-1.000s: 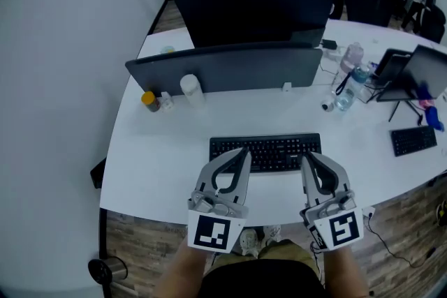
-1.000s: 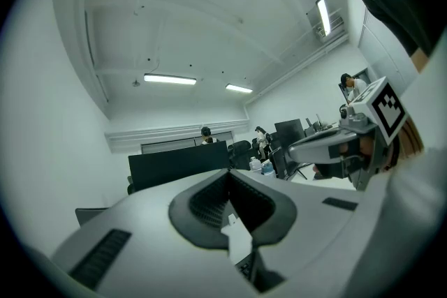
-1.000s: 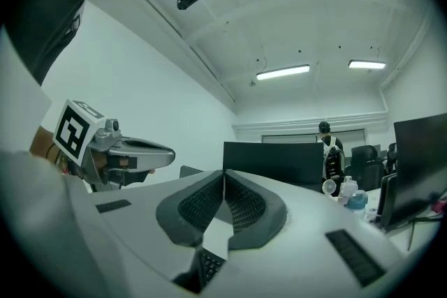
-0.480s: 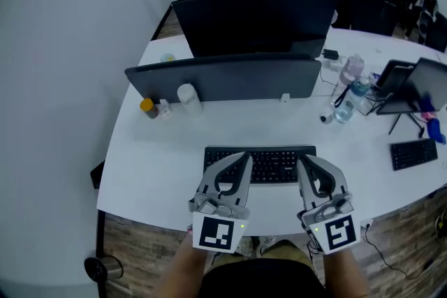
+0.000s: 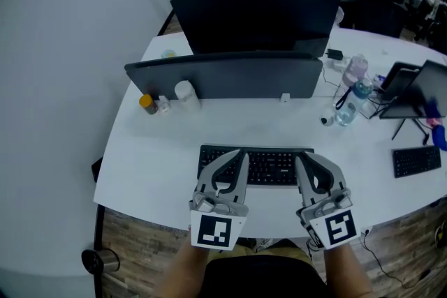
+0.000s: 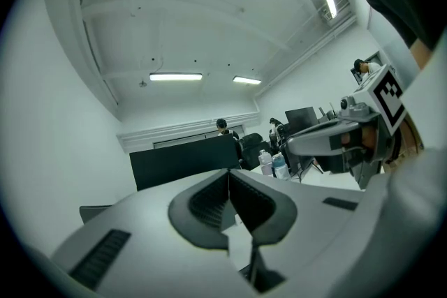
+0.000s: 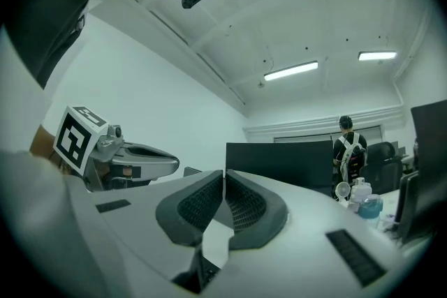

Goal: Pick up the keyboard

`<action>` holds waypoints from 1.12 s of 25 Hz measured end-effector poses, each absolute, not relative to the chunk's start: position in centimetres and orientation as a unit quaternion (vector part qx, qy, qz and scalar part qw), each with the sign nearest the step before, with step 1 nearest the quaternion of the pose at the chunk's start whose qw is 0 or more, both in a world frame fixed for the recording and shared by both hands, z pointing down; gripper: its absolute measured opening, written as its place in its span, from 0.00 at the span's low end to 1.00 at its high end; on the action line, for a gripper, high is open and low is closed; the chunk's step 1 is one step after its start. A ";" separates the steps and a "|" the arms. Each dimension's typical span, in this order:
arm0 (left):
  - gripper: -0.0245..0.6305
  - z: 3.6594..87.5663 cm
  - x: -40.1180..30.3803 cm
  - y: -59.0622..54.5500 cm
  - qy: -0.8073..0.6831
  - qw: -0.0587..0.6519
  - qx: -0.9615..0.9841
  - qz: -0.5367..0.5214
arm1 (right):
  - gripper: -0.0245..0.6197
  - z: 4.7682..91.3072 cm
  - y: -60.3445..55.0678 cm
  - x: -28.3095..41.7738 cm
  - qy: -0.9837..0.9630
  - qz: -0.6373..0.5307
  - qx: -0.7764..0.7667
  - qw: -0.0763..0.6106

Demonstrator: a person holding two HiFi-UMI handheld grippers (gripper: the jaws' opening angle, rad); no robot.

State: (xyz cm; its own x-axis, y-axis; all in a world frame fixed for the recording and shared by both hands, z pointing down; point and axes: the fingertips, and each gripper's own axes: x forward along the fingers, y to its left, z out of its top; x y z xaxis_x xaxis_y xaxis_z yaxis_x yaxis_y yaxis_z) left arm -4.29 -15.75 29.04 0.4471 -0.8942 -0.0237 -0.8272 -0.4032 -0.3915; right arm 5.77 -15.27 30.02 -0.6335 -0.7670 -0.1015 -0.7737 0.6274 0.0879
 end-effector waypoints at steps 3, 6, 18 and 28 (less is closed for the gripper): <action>0.07 29.4 -4.2 -15.7 0.513 0.163 -0.838 -0.086 | 0.10 30.9 -15.4 5.7 0.907 0.043 -0.418 0.023; 0.16 30.1 -4.3 -15.7 0.508 0.145 -0.845 -0.082 | 0.22 31.9 -15.4 5.2 0.916 0.028 -0.400 0.013; 0.25 33.6 -6.7 -18.1 0.514 0.067 -0.851 -0.083 | 0.44 35.7 -17.4 3.4 0.928 -0.002 -0.371 -0.040; 0.44 38.7 -8.5 -20.0 0.503 0.011 -0.853 -0.141 | 0.47 40.9 -20.1 5.6 0.911 -0.063 -0.393 -0.106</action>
State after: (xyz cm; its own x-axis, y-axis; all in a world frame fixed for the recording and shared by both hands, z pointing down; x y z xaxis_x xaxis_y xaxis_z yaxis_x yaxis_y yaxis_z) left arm -8.45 -19.99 38.68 0.4542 -0.8610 0.2290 -0.8549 -0.4935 -0.1599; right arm 5.57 -20.14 40.92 -0.6693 -0.7022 0.2429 -0.7289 0.6839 -0.0315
